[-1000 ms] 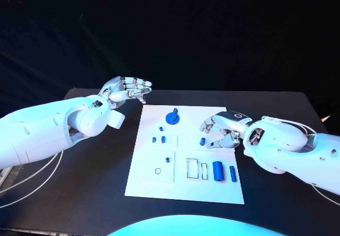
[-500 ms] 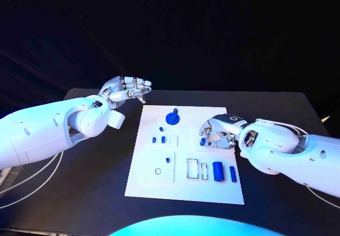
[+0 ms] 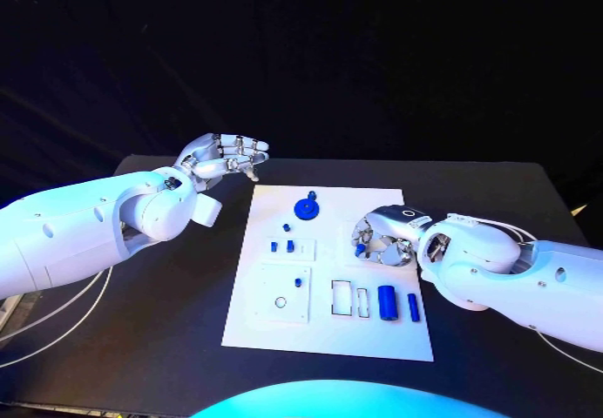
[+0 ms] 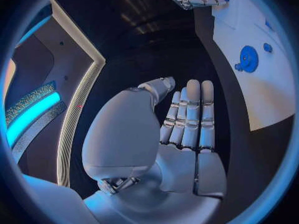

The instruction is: Assemble the parts on the task board

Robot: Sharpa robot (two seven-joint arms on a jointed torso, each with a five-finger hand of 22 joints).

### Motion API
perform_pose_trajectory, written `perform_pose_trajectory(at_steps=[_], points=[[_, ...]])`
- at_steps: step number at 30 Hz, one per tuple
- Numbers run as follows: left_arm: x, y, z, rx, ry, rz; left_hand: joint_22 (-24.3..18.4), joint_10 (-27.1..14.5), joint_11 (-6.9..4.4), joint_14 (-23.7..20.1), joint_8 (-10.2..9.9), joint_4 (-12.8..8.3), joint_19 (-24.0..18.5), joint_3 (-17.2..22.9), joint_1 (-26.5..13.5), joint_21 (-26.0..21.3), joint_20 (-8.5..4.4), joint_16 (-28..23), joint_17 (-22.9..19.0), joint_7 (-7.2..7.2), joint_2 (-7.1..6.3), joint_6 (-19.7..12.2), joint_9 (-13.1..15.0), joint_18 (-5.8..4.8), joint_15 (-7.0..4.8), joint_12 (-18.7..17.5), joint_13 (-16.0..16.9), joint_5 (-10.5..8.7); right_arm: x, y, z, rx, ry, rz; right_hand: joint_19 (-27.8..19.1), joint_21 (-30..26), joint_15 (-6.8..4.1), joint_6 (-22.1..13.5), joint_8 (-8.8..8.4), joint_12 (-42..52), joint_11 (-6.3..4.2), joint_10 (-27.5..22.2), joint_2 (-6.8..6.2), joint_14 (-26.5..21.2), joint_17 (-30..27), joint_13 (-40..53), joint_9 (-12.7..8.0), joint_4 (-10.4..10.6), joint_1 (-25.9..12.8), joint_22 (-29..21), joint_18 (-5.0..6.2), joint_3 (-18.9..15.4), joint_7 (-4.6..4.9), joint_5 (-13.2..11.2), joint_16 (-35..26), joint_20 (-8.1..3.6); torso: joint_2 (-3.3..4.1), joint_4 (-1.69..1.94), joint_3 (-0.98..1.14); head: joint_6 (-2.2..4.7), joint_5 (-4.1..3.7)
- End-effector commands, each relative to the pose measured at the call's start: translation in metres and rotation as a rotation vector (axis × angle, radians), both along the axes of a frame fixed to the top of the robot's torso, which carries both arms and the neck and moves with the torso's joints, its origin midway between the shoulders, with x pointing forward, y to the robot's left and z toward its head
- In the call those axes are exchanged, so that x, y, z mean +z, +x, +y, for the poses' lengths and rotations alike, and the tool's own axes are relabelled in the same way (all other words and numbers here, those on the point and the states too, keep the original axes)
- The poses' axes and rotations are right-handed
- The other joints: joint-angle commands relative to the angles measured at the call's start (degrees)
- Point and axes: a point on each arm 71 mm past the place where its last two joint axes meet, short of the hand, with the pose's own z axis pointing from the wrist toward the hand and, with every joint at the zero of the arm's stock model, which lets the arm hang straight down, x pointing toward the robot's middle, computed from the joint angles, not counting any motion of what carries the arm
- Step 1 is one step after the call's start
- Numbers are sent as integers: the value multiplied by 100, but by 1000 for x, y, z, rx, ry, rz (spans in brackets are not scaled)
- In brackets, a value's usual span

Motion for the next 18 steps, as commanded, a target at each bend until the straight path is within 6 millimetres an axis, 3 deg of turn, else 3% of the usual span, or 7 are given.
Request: perform_pose_trajectory(at_steps=[1, 8, 12, 16, 18], points=[[2, 0, -2, -4, -14, -9, -1, -16, -12, 4, 14, -7, -1, -1, 7, -18, 8, -13, -9, 174, 43, -38, -4, 78, 6, 18, -9, 5, -2, -1, 2, 5, -13, 0, 48, 38, -21, 57, 26, -45, 3, 59, -25, 81, 6, -5, 10, 3, -69, 842, -59, 42, -11, -31, 29, -9, -1, -2, -1, 0, -2], [1, 0, -1, -4, -13, -8, -1, -16, -12, 4, 14, -7, -1, -1, 7, -18, 8, -13, -9, 174, 43, -38, -4, 78, 6, 18, -9, 5, -2, 2, 0, -15, -8, -19, 148, 293, -82, 302, 107, -104, -76, 406, 11, 112, 100, 24, 57, -66, -62, 948, -102, 303, -76, -27, 106, -50, 1, 0, 0, -1, -4], [1, 0, -1, -3, -13, -7, -1, -16, -12, 4, 14, -7, -1, -1, 7, -18, 8, -13, -9, 174, 43, -38, -4, 78, 6, 18, -9, 5, 0, 3, 0, -23, 9, -41, 194, 421, -168, 567, 261, -146, -181, 708, 93, 125, 141, 57, 153, -319, 146, 1010, -123, 622, -167, -33, 144, -121, 0, 0, 2, -9, 1], [1, 0, -1, -4, -12, -5, -1, -26, -11, 5, 22, 0, -1, -2, -8, -20, 9, -12, -12, 175, 45, -46, -5, 78, 7, 24, -13, 4, 3, 1, 1, -17, 32, -57, 231, 528, -198, 658, 370, -190, -214, 876, 125, 130, 156, 80, 241, -531, 172, 1061, -144, 798, -178, -34, 160, -160, -3, -1, 2, -9, 4], [1, 0, -1, -3, -11, -3, -1, -26, -11, 5, 23, -2, -1, -2, -7, -20, 9, -12, -12, 175, 45, -47, -5, 78, 7, 25, -14, 5, 5, 0, 2, -10, 46, -57, 231, 536, -208, 678, 420, -213, -226, 957, 119, 127, 143, 94, 287, -620, 145, 1073, -146, 862, -182, -34, 155, -172, -4, 0, 3, 25, 21]])
